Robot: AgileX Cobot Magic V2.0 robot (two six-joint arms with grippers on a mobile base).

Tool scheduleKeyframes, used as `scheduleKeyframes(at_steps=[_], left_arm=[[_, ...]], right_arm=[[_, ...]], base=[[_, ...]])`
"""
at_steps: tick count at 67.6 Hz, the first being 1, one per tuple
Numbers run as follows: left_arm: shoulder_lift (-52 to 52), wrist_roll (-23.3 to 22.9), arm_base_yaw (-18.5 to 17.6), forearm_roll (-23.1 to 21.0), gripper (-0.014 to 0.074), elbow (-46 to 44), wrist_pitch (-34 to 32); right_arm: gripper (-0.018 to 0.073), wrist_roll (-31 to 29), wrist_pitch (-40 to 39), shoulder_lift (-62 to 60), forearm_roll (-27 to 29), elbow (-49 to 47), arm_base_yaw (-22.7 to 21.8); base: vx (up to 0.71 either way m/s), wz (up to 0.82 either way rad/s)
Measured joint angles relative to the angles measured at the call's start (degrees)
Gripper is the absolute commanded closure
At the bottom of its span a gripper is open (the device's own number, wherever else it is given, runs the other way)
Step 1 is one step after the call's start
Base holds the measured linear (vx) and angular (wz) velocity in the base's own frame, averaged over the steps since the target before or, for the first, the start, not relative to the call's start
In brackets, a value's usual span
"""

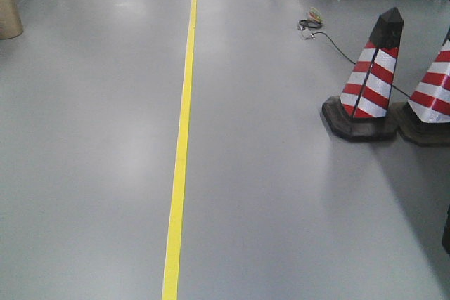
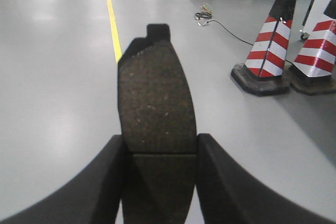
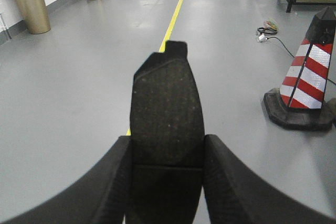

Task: Move and align brake pads A on conveyor
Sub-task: 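Drive past the striped cones toward the black belt conveyor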

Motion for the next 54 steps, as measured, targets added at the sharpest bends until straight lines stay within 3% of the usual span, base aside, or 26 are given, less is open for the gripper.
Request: scheduleKeyframes(at_steps=[54], left_arm=[[0.0,0.0,0.0,0.0,0.0603,0.0,0.0]], right_arm=[[0.0569,0.0,0.0,0.0,0.0,0.0,0.0]], base=[[0.69,-0.01]])
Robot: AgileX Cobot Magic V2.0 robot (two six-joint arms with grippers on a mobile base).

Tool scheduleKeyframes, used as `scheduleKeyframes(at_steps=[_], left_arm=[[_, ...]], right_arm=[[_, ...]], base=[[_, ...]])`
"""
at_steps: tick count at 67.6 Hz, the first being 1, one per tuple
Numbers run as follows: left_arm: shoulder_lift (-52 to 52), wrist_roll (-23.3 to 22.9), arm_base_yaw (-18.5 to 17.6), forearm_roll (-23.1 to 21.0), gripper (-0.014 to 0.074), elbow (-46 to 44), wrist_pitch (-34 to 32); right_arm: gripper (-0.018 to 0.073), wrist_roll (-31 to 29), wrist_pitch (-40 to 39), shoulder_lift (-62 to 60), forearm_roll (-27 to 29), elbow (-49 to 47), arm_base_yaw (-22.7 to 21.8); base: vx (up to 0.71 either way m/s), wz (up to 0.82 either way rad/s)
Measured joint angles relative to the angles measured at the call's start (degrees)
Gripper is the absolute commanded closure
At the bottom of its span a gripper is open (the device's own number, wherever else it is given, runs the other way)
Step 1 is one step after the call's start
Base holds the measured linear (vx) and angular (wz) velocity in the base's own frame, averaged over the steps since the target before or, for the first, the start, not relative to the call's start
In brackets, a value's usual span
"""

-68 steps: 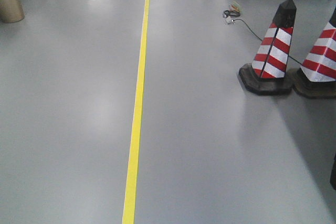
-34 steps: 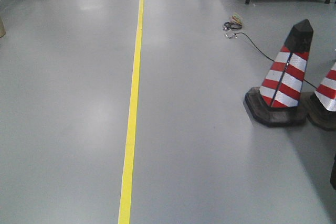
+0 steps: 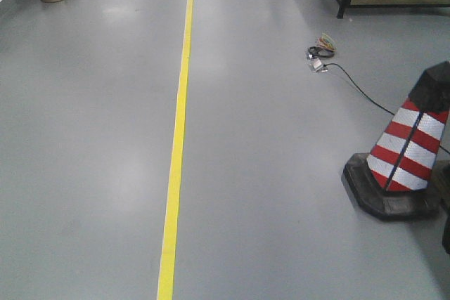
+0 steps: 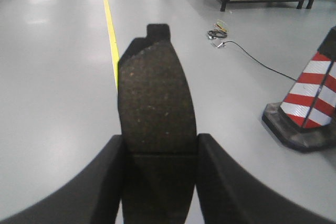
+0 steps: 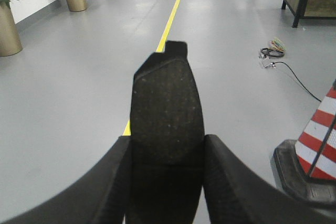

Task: Move and align brake pads A on conveyor
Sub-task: 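Drive past the striped cones toward the black belt conveyor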

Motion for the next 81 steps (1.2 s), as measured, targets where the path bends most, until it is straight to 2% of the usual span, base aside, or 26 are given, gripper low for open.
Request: scheduleKeyframes(at_steps=[53,81], left_arm=[[0.0,0.0,0.0,0.0,0.0603,0.0,0.0],[0.0,0.0,0.0,0.0,0.0603,0.0,0.0]], right_arm=[[0.0569,0.0,0.0,0.0,0.0,0.0,0.0],[0.0569,0.0,0.0,0.0,0.0,0.0,0.0]], base=[[0.54,-0.05],[0.32,-0.53]])
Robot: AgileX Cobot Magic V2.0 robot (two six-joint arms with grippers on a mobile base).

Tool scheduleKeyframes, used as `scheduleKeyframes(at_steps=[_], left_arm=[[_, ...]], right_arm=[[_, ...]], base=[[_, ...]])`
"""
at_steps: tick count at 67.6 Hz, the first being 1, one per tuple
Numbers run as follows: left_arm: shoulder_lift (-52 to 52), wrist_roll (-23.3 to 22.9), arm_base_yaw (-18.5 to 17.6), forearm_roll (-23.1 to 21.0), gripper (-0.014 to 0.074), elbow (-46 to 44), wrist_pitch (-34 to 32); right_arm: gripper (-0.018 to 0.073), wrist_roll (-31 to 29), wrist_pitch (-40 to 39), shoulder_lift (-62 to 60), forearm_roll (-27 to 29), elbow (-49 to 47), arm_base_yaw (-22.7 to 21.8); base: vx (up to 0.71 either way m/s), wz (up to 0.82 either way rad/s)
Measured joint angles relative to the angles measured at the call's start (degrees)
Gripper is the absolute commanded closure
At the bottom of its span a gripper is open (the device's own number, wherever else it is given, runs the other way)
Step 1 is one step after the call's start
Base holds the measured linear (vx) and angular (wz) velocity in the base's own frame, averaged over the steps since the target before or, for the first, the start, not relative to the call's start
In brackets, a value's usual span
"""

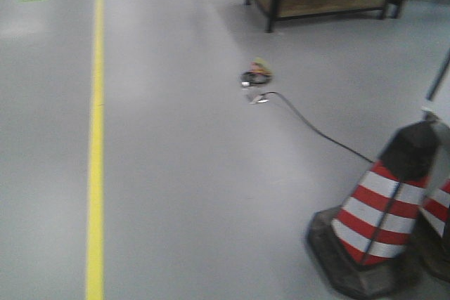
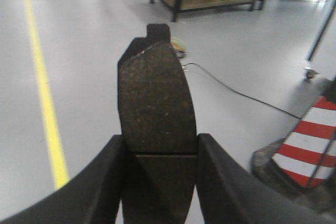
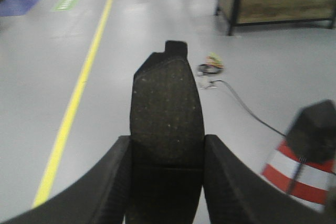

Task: Move and align brake pads A on conveyor
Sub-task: 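Drive past the striped cones toward the black belt conveyor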

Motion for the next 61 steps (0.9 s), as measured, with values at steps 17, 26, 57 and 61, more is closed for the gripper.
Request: scheduleKeyframes(at_steps=[17,26,57,61], left_arm=[[0.0,0.0,0.0,0.0,0.0603,0.0,0.0],[0.0,0.0,0.0,0.0,0.0603,0.0,0.0],[0.0,0.0,0.0,0.0,0.0603,0.0,0.0],[0.0,0.0,0.0,0.0,0.0603,0.0,0.0]], right_arm=[[0.0569,0.0,0.0,0.0,0.0,0.0,0.0],[0.0569,0.0,0.0,0.0,0.0,0.0,0.0],[0.0569,0.0,0.0,0.0,0.0,0.0,0.0],[0.0569,0.0,0.0,0.0,0.0,0.0,0.0]], base=[[0.21,-0.93],[0.19,-0.95],[0.18,-0.83],[0.17,-0.76]])
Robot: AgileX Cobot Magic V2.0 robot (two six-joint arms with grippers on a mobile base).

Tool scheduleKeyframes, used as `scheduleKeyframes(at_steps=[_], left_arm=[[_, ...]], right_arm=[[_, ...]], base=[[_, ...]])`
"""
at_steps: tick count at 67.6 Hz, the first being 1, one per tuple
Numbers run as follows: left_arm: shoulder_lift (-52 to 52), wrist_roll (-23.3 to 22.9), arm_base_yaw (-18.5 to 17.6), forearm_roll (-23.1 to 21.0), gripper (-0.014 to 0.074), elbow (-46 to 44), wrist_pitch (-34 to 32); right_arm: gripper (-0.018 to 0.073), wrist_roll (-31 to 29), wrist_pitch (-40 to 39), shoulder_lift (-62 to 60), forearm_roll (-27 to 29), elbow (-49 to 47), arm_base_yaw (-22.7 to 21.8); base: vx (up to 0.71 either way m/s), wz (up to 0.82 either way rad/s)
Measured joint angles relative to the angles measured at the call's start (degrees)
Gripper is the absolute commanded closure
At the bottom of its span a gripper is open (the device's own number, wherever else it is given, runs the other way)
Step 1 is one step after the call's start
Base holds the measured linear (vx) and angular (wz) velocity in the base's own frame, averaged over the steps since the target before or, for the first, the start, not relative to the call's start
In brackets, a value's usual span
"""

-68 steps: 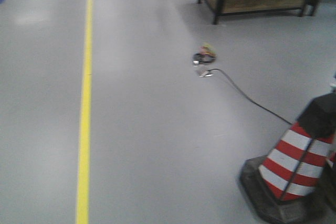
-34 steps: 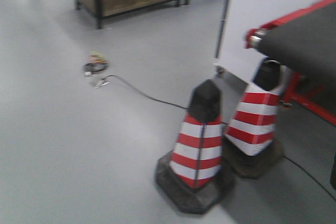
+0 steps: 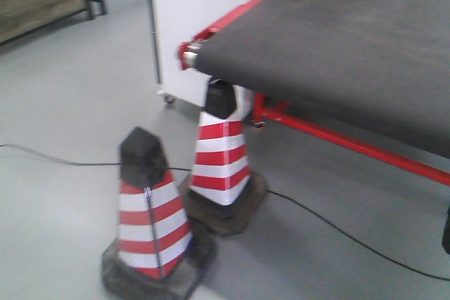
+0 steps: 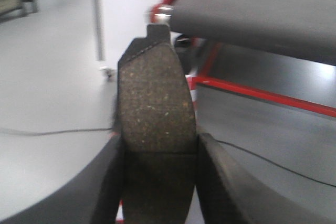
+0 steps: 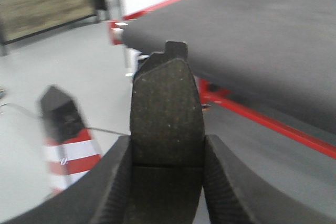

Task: Move and align brake pads A on conveyor
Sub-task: 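Drive past the striped cones toward the black belt conveyor, then drive up to the conveyor and stop over the black belt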

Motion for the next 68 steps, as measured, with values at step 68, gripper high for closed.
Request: scheduleKeyframes(at_steps=[68], left_arm=[[0.0,0.0,0.0,-0.1,0.0603,0.0,-0.1]], right_arm=[[0.0569,0.0,0.0,0.0,0.0,0.0,0.0]], base=[[0.1,-0.54]])
